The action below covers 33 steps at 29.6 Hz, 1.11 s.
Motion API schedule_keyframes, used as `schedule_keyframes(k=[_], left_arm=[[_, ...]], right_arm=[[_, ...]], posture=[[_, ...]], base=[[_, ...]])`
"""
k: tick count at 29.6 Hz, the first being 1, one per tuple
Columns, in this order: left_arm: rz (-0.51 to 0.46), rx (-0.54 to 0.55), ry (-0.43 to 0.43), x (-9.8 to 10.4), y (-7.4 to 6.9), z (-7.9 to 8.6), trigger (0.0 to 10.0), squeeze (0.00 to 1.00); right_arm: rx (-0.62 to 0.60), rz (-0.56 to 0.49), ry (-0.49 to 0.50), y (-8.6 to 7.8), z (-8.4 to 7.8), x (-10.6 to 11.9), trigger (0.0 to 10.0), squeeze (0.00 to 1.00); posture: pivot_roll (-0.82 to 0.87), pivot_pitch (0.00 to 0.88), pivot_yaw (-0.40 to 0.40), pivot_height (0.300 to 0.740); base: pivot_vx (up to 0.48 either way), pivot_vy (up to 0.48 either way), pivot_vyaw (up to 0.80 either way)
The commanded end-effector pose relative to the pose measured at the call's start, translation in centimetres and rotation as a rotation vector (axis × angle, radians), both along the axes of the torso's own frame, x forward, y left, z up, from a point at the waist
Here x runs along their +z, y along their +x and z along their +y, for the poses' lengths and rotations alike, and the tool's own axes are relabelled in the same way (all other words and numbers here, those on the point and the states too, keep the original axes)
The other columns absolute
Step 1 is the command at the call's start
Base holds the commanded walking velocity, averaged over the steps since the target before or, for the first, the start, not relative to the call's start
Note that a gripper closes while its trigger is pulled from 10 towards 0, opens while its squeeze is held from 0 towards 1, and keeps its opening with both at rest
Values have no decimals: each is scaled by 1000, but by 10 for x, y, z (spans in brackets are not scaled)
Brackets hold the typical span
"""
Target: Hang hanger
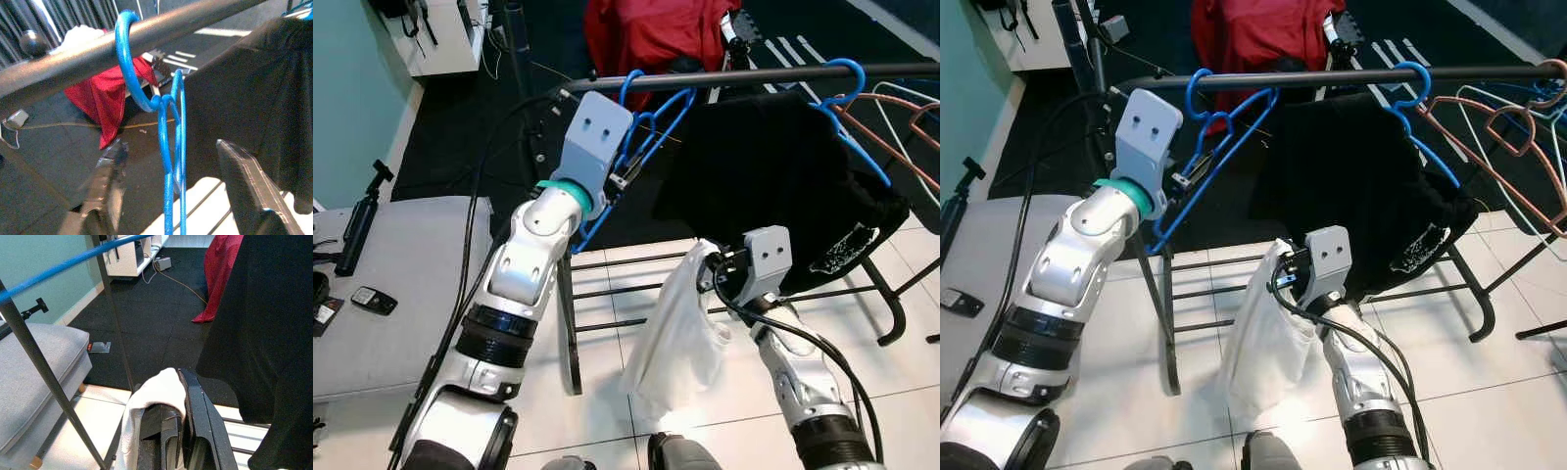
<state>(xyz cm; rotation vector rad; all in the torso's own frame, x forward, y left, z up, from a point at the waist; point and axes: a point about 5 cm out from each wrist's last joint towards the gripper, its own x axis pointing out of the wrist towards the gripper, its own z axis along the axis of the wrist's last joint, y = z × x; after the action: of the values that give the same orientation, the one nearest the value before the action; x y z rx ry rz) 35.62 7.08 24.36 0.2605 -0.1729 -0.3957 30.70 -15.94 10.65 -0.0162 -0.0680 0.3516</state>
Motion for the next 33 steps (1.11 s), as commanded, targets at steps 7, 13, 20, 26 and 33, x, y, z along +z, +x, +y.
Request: schedule_keyframes(k=[7,13,20,26,33], left_arm=[[174,-8,22,-18,18,-14,10000,0],[228,3,78,-22,28,-23,10000,0],[244,27,115,-24,36,-25,0,0],[268,35,91,-27,37,-30,0,0],[293,62,48,-29,41,-31,0,0]], right_arm=[[-4,-4,16,-2,2,3,0,0],[-8,-7,17,-1,2,5,0,0],[-15,-8,20,-1,2,5,0,0],[-16,-7,19,-1,2,5,0,0],[-17,-2,17,-2,2,5,0,0]], posture=[[-93,59,78,740],[-94,59,79,740],[-99,57,85,740],[-101,57,88,740],[-103,58,88,740]], base=[[0,0,0],[0,0,0],[0,0,0],[0,0,0],[0,0,0]])
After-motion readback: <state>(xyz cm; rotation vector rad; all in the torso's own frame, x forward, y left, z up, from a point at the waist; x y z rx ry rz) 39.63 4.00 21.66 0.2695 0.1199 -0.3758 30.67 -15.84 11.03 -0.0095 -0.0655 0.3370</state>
